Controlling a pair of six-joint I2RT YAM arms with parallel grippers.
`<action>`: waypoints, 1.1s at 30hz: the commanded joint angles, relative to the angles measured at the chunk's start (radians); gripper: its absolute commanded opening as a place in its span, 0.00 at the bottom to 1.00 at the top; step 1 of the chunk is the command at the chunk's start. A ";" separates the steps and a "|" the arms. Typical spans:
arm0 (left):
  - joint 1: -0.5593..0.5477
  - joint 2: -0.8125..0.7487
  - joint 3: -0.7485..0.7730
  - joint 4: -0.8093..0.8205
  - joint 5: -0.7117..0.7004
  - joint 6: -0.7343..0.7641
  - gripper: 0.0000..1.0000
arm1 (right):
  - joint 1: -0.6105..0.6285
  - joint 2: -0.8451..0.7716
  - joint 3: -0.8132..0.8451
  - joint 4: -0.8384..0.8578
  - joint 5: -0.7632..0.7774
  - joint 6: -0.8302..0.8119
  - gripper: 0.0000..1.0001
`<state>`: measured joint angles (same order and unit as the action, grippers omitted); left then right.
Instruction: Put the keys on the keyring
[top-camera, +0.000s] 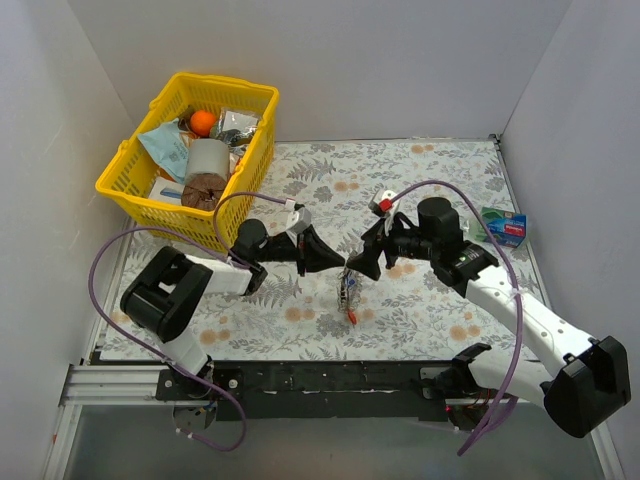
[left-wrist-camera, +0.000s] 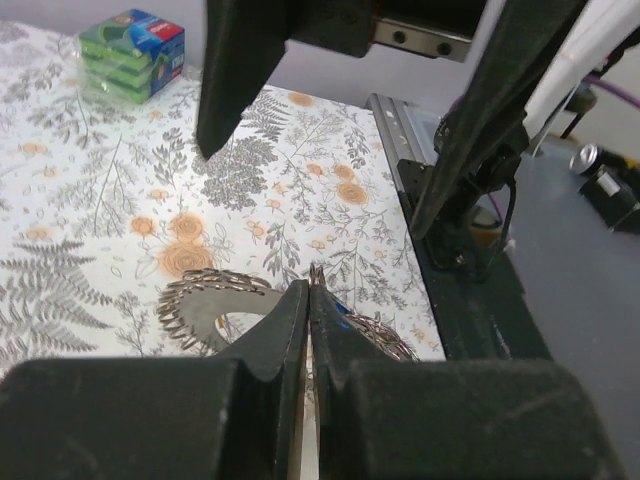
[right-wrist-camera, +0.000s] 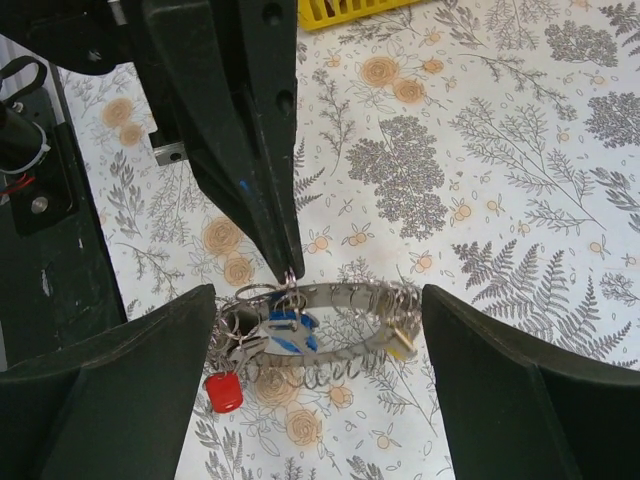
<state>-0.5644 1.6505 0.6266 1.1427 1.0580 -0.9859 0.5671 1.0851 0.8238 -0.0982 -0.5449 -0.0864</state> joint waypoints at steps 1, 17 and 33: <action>0.032 0.058 -0.030 0.531 -0.053 -0.289 0.00 | -0.018 -0.054 -0.020 0.081 0.022 0.042 0.91; 0.047 0.058 0.010 0.615 -0.029 -0.336 0.00 | -0.078 -0.068 -0.052 0.199 -0.173 0.079 0.79; 0.047 0.026 0.130 0.655 0.054 -0.433 0.00 | -0.121 0.013 -0.046 0.242 -0.386 0.116 0.54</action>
<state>-0.5205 1.7378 0.7143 1.3136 1.0946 -1.4044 0.4480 1.0969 0.7677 0.1081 -0.8852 0.0284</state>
